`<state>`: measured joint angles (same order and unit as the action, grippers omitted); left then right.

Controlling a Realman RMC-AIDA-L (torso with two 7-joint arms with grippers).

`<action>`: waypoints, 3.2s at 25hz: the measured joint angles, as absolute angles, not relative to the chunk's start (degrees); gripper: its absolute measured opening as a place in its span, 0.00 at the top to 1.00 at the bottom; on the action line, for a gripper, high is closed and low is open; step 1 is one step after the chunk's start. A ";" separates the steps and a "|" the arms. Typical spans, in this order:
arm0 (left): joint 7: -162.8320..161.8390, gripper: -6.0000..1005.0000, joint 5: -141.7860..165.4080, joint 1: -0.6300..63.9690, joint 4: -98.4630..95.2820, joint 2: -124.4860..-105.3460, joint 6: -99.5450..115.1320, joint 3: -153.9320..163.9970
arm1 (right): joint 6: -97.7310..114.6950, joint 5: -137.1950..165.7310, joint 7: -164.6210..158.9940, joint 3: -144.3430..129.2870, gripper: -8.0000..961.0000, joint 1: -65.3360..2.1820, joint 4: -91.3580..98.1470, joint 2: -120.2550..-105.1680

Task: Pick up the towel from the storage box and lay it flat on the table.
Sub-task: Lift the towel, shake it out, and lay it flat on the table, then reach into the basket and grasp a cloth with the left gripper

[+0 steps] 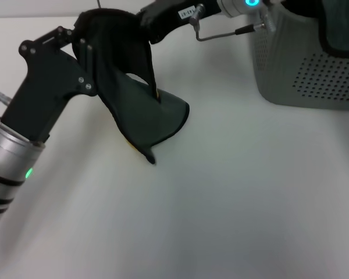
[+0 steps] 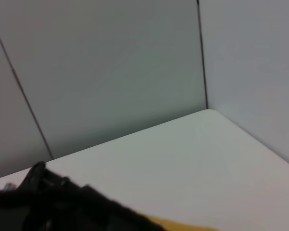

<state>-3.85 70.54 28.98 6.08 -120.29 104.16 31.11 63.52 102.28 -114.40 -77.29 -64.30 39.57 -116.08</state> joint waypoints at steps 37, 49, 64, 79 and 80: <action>-28.77 0.98 65.12 28.66 -16.73 -120.32 109.61 30.76 | 40.72 27.21 -3.21 -120.58 0.22 -23.47 56.28 -116.18; -28.82 0.98 65.12 29.16 -16.20 -120.46 109.68 30.91 | 46.64 0.63 18.25 -131.69 0.44 -31.49 40.83 -116.18; -29.09 0.98 63.69 31.45 -13.84 -120.58 110.02 31.02 | 46.63 -3.39 20.68 -136.94 0.49 -36.02 36.06 -116.18; -28.53 0.98 63.63 31.46 -12.41 -120.58 110.22 32.43 | 47.02 -10.22 25.01 -140.51 0.50 -39.97 35.79 -116.18; -28.50 0.98 63.63 31.40 -12.37 -120.58 110.24 32.43 | 47.06 -11.05 26.21 -141.11 0.50 -39.71 36.15 -116.18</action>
<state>-28.50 63.63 31.40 -12.37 -120.58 110.24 32.43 47.06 -11.05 26.21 -141.11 -39.71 36.15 -116.18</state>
